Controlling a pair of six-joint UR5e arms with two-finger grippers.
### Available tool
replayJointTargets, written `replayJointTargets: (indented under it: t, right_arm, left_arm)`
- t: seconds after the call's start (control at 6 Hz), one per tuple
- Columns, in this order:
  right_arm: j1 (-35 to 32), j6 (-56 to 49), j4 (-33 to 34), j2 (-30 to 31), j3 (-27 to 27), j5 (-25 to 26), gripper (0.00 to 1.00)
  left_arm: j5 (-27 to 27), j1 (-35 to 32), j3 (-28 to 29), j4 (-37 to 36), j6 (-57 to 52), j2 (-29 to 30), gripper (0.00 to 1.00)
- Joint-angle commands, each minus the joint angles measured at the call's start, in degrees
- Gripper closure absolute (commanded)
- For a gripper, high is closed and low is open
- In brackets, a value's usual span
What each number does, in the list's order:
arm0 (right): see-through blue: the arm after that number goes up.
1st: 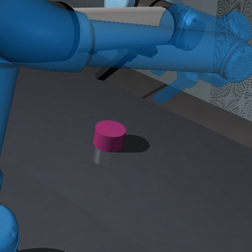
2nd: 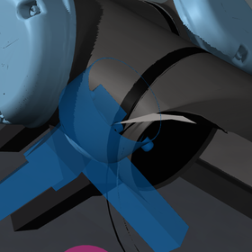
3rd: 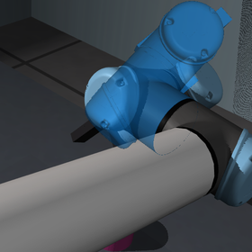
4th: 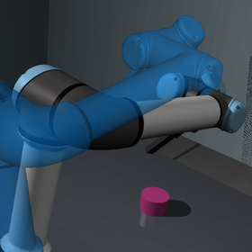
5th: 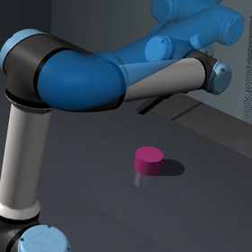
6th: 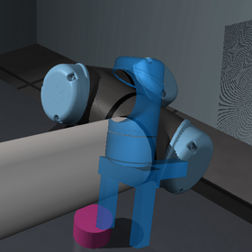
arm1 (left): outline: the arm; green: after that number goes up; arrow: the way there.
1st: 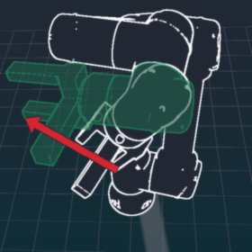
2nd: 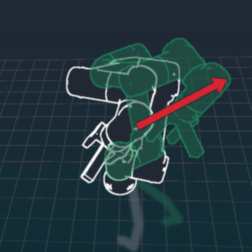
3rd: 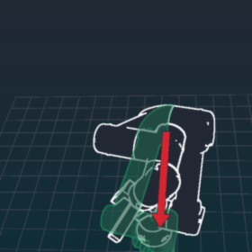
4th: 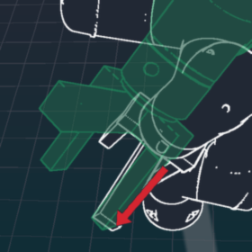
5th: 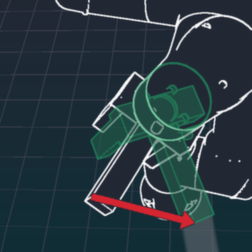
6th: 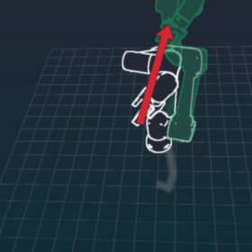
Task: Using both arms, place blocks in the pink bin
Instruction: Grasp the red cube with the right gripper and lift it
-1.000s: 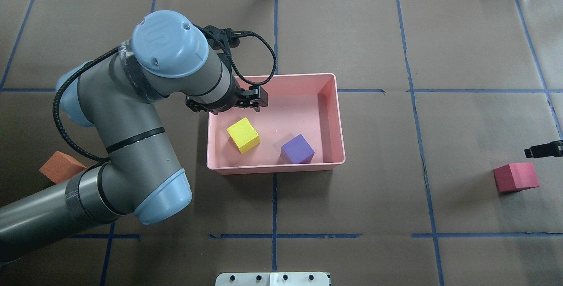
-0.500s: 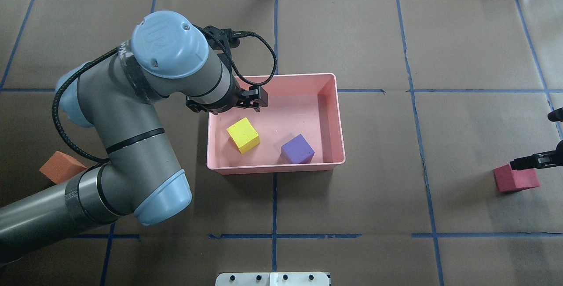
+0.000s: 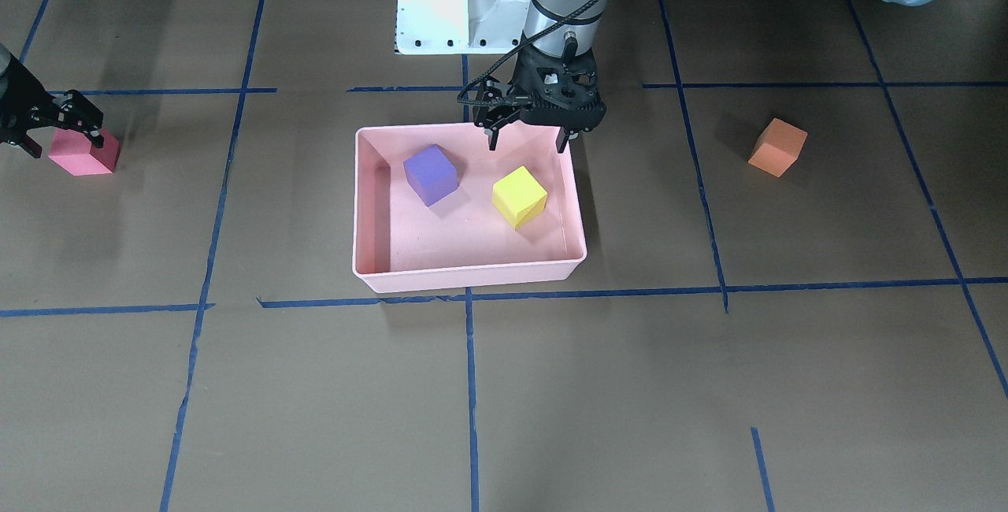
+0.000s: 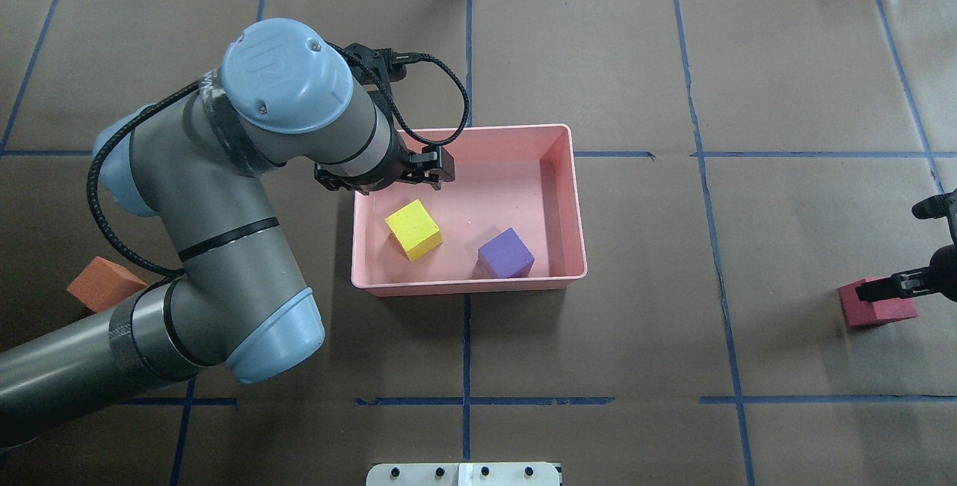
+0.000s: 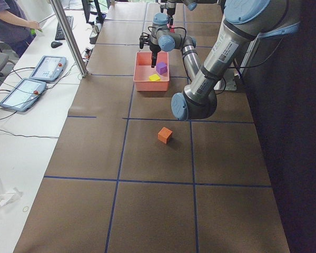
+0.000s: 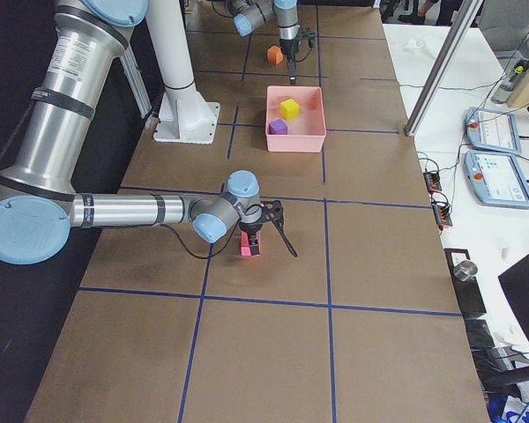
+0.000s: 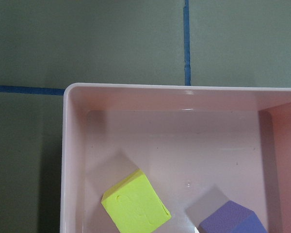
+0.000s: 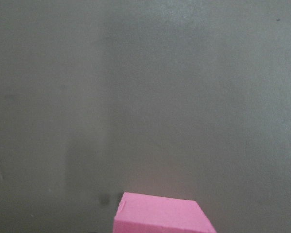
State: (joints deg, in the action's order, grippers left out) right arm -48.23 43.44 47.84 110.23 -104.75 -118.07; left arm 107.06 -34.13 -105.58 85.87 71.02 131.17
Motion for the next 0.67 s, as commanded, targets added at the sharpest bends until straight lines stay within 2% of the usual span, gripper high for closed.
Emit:
replayJointTargets:
  t: [0.0, 0.17, 0.33, 0.5]
  right_arm:
    - [3.99, -0.11, 0.07, -0.01, 1.21, 2.64, 0.0]
    - [4.02, -0.38, 0.15, 0.07, 1.22, 2.67, 0.16]
    - [4.02, -0.38, 0.5, 0.07, 1.22, 2.58, 0.61]
    - [3.93, -0.12, 0.5, -0.36, -0.17, 1.97, 0.82]
  left_arm:
    - [-0.01, 0.03, 0.02, 0.0, 0.0, -0.03, 0.0]
    - [-0.01, 0.03, 0.02, 0.0, -0.09, -0.12, 0.0]
    - [0.08, 0.03, 0.02, 0.0, -0.18, -0.38, 0.0]
    - [0.17, -0.06, -0.24, 0.09, -0.44, -0.47, 0.0]
